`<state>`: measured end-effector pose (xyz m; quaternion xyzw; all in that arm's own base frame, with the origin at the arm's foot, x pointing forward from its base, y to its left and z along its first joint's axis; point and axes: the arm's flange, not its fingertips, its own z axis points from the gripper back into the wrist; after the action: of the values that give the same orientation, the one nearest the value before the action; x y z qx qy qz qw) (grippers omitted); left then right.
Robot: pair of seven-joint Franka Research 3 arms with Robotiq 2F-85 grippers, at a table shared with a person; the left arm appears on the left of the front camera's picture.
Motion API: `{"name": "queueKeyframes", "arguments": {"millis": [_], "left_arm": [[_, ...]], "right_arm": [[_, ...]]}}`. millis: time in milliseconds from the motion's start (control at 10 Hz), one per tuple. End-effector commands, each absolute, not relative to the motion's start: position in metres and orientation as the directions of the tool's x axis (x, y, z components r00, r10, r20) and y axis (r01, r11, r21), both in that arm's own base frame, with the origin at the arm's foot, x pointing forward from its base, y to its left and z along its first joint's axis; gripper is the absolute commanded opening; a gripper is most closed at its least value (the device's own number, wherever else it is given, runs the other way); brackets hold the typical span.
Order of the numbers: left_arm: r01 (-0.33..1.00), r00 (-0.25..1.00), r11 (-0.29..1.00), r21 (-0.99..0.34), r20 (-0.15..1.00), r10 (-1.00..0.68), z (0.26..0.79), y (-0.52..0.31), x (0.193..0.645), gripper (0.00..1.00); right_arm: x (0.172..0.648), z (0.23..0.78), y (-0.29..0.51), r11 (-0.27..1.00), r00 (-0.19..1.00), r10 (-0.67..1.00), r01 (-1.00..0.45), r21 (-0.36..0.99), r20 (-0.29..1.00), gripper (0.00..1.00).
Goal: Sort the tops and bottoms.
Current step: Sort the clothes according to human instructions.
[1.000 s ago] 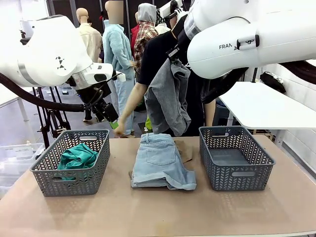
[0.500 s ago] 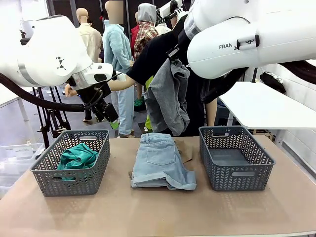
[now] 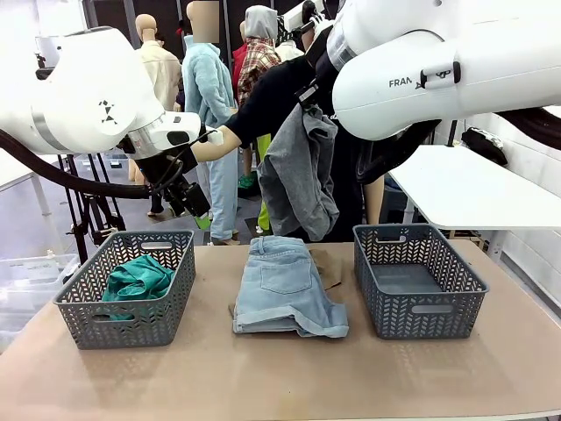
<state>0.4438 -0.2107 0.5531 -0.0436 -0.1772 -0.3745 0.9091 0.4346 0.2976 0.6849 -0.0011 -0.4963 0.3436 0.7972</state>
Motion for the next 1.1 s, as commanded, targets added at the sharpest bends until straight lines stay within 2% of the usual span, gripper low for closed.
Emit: {"name": "queueKeyframes", "arguments": {"millis": [0,700,900,1000], "left_arm": [[0.698,0.655,0.714,0.060,0.351,-0.669,0.554,-0.209,0.444,0.91],[0.696,0.657,0.716,0.053,0.355,-0.665,0.553,-0.211,0.444,0.91],[0.675,0.675,0.734,0.078,0.334,-0.657,0.565,-0.183,0.423,0.91],[0.655,0.694,0.754,0.046,0.358,-0.624,0.568,-0.158,0.419,0.91]], "right_arm": [[0.431,0.685,0.293,0.772,0.274,0.529,-0.548,-0.322,0.803,0.00],[0.431,0.685,0.293,0.772,0.274,0.529,-0.548,-0.322,0.803,0.00],[0.431,0.685,0.293,0.772,0.274,0.529,-0.548,-0.322,0.803,0.00],[0.431,0.685,0.293,0.772,0.274,0.529,-0.548,-0.322,0.803,0.00]]}}
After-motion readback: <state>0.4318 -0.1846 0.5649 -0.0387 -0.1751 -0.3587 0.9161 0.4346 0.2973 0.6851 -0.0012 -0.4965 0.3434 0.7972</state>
